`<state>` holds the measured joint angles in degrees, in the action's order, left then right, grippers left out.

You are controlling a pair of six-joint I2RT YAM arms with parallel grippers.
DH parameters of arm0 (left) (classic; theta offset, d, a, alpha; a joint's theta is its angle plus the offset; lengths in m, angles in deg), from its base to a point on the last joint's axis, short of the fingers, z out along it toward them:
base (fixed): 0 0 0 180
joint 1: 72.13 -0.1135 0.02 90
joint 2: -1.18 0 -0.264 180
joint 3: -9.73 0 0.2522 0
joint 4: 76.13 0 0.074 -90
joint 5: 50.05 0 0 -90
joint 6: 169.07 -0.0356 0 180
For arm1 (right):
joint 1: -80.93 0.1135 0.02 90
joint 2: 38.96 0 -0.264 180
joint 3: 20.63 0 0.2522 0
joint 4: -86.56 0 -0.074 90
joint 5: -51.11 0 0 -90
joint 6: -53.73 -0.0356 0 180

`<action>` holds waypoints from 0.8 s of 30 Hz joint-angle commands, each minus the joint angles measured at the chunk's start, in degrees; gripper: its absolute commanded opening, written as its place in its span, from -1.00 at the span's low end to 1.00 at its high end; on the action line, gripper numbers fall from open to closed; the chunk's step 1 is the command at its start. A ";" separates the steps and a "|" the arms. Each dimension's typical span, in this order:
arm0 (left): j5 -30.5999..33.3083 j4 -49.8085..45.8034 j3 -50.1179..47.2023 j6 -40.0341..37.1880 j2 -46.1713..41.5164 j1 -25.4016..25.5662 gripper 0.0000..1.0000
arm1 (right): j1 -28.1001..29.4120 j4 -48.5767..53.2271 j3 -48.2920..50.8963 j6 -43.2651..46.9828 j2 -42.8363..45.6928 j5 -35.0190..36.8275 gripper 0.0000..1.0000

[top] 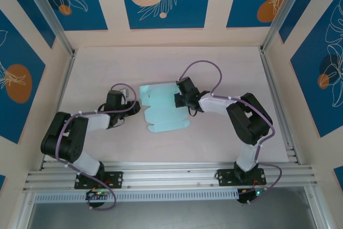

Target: Fold the paper box

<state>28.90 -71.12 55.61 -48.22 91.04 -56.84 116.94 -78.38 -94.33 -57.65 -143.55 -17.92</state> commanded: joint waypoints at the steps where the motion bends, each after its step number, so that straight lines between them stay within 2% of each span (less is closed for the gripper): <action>1: 0.52 1.13 2.24 -1.79 2.42 0.61 -0.17 | 0.90 3.24 0.35 0.05 -1.58 -2.19 -0.84; 12: -4.61 11.03 2.59 1.62 4.88 3.02 -0.18 | 1.08 2.99 0.45 0.41 -1.58 -2.17 -0.84; 20: -3.79 9.99 4.33 0.55 5.25 4.31 -0.15 | 1.28 3.37 0.39 0.40 -1.66 -1.51 -0.84; 24: -3.45 8.60 3.97 -4.75 2.87 4.26 -0.06 | 1.26 3.62 0.40 0.54 -1.54 -1.51 -0.84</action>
<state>26.71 -64.19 57.95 -49.18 95.72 -53.56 117.31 -78.53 -94.33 -57.67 -143.55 -17.90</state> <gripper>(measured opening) 0.464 0.080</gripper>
